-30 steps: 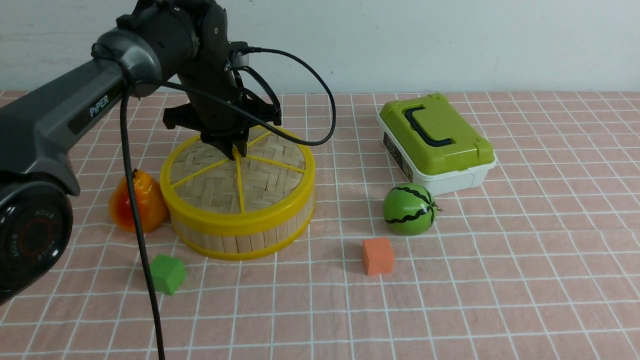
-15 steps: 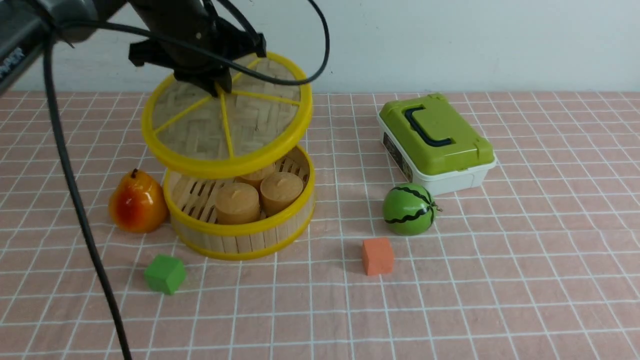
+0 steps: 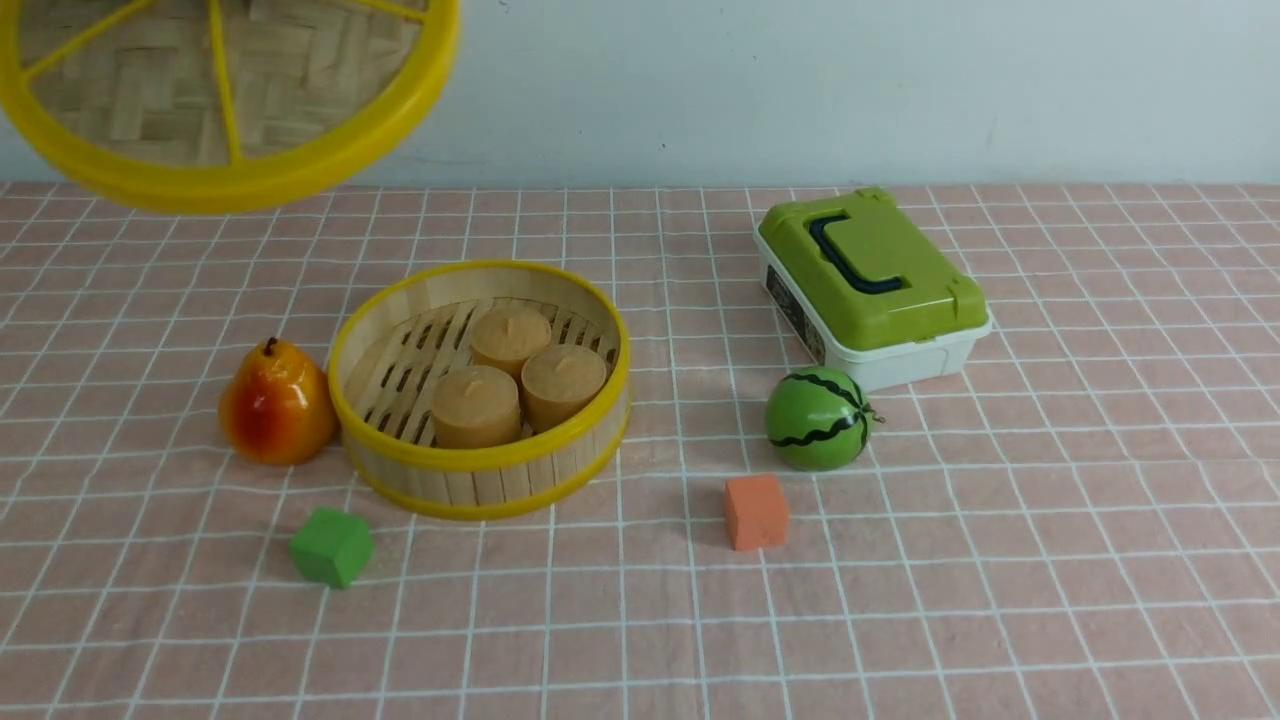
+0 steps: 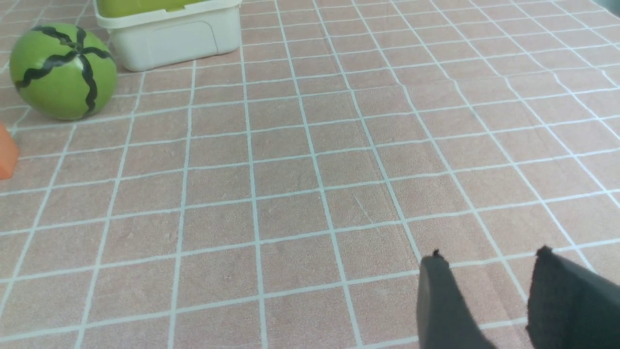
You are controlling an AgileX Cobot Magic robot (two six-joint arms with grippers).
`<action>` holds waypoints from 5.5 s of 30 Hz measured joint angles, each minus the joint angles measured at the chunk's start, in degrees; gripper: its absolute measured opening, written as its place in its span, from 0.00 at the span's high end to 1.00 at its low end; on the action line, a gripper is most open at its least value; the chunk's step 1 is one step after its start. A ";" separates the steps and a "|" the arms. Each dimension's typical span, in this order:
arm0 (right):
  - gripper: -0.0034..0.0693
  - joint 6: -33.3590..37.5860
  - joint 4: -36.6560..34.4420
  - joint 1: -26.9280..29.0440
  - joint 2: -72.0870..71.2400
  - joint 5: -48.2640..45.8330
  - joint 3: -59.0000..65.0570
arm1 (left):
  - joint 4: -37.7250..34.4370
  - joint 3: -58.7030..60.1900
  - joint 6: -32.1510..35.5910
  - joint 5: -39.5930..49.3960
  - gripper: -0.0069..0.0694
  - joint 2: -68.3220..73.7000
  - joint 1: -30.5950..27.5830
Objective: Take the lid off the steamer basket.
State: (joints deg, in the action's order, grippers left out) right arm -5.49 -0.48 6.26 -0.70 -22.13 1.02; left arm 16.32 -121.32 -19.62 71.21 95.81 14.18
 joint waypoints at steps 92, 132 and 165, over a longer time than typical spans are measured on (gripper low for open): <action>0.62 0.00 0.00 0.00 0.00 0.00 0.00 | -2.82 47.57 -10.15 -41.21 0.77 12.25 -16.46; 0.62 0.00 0.00 0.00 0.00 0.00 0.00 | -3.83 41.98 -13.41 -42.51 0.38 6.77 -13.82; 0.62 0.00 0.00 0.00 0.00 0.00 0.00 | -18.62 97.35 -0.45 -43.80 0.93 -84.69 -13.55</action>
State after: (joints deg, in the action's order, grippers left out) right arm -5.49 -0.48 6.26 -0.70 -22.13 1.02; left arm -2.30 -23.96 -20.08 27.40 11.13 0.63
